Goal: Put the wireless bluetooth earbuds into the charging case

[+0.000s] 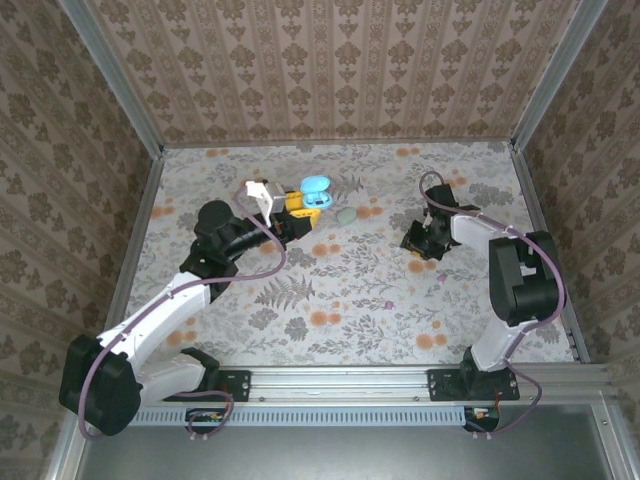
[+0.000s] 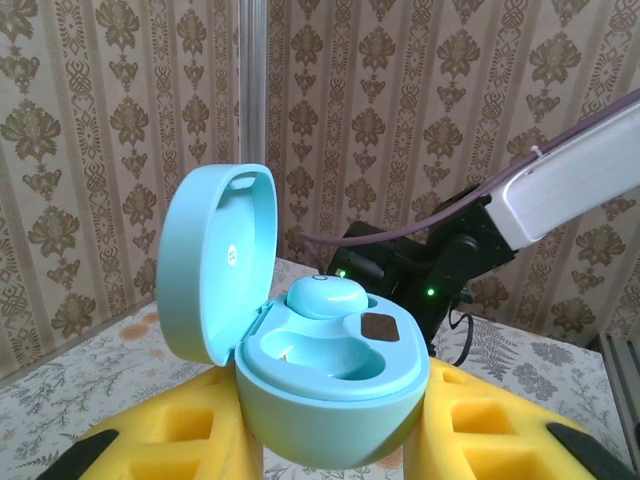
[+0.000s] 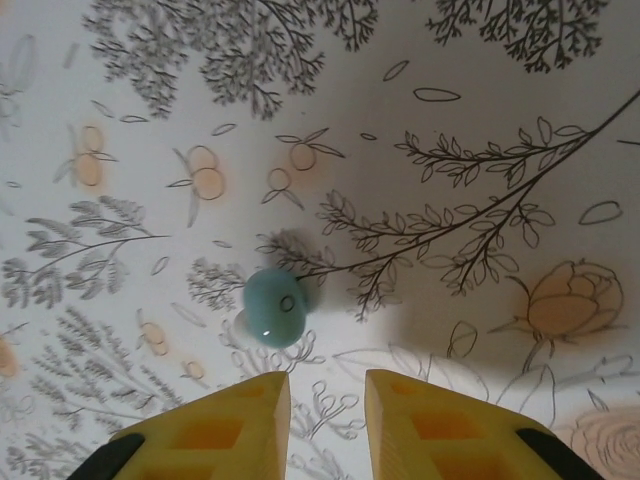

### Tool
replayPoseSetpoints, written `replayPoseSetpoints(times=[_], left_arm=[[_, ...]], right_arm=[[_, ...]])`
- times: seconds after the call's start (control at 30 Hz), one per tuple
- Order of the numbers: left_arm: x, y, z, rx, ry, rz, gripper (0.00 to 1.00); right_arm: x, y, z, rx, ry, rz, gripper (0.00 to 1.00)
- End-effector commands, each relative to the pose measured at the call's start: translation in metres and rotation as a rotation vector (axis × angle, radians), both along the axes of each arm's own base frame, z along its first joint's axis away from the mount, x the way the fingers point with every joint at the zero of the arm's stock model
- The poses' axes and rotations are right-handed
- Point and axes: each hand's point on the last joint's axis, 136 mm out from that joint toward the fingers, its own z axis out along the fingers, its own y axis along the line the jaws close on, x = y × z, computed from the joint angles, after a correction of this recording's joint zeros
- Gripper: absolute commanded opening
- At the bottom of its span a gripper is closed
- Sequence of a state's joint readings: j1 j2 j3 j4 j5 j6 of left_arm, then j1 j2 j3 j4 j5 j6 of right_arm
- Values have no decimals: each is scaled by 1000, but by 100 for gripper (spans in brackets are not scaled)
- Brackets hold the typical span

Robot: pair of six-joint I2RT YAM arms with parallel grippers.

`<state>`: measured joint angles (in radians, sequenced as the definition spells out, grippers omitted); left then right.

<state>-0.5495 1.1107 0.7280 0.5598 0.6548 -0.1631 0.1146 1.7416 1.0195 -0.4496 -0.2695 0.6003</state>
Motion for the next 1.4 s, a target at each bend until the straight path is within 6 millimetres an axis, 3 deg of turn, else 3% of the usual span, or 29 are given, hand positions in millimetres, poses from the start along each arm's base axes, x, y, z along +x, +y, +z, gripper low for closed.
replayPoseSetpoints(times=[0.0,0.77,1.07,1.37], left_arm=[[-4,1,21,-21,-62,0,31],[-2,0,22,-16,-58,3,31],[-2,0,21,-12,-56,2,31],[-3,0,21,-10,-57,1,31]], right_arm=[[11,6,1,24,-24,29,27],[31,25,3,60,-41,94,30],[31,21,-8,2,-3,124,33],[33,31,-13,38,-1,179,34]])
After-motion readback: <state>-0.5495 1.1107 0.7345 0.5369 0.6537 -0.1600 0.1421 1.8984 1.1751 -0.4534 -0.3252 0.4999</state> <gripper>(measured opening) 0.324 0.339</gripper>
